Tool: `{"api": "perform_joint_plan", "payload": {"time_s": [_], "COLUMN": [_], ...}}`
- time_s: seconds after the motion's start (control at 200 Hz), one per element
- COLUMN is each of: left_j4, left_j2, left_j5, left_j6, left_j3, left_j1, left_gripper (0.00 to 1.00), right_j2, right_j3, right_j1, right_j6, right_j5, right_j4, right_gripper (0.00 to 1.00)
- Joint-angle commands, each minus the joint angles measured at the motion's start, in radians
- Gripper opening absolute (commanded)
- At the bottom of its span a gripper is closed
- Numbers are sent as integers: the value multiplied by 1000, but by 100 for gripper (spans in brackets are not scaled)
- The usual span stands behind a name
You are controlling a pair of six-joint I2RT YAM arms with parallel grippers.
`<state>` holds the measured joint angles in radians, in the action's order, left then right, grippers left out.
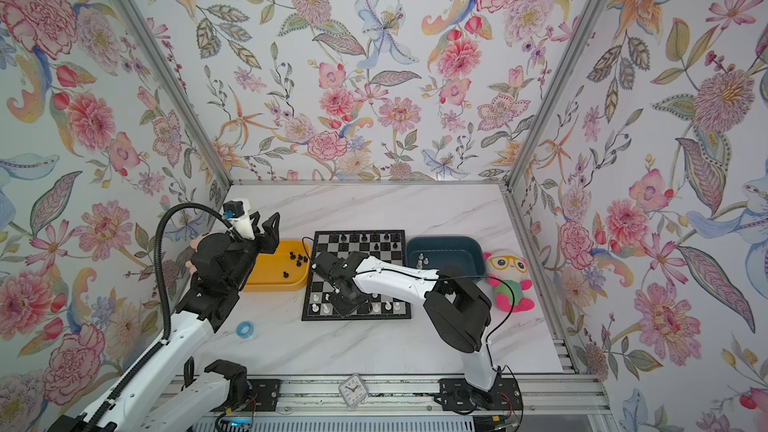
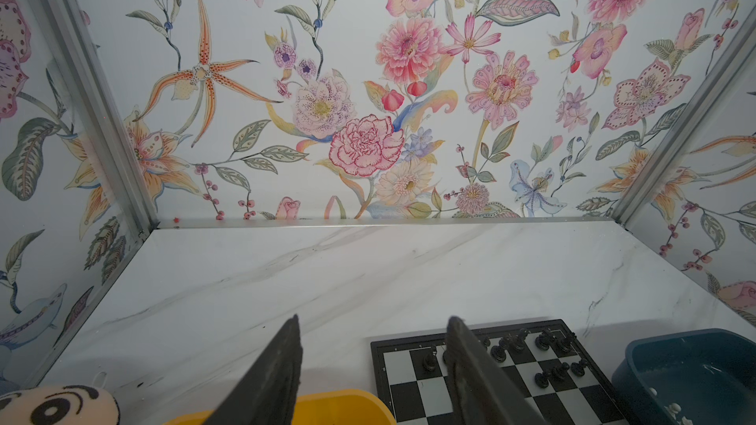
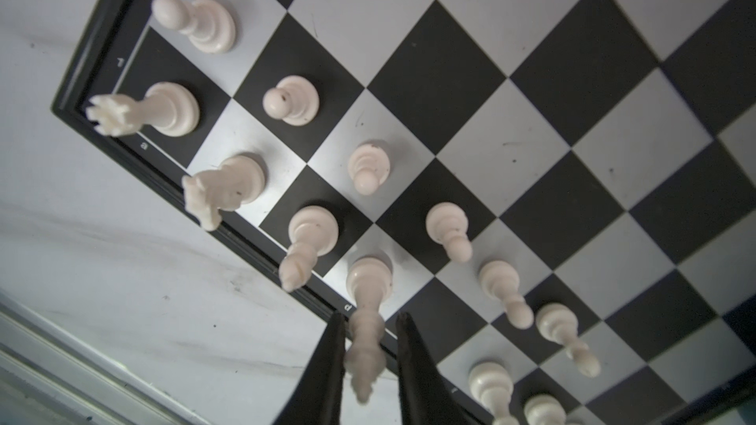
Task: Set up the chess pieces on the board
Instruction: 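Lower the white king onto the nearest row and open the right gripper, then withdraw the right gripper over the teal tray and lower toward a white piece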
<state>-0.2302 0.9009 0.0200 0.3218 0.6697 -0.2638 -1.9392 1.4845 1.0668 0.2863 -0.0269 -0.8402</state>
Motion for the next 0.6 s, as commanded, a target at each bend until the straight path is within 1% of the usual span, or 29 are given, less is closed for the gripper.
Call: {"api": "perform_joint_plan", "payload": {"time_s": [0.0, 0.225, 0.4, 0.596], "left_j4": [-11, -11, -11, -9], "left_j2": [-12, -23, -19, 4], "left_j5": [7, 4, 1, -8], "left_j6": [-10, -9, -9, -13], "left_j3": [-17, -21, -25, -21], "left_j1": [9, 9, 9, 9], "left_gripper": [58, 58, 58, 58], "right_j2": [46, 112, 176, 272], "right_j3": [-11, -9, -11, -42], "right_j1": [4, 4, -7, -86], "right_j6": [20, 36, 29, 9], "right_j5": [-19, -46, -92, -109], "right_j4": [-11, -10, -11, 1], "right_gripper": [25, 26, 31, 32]}}
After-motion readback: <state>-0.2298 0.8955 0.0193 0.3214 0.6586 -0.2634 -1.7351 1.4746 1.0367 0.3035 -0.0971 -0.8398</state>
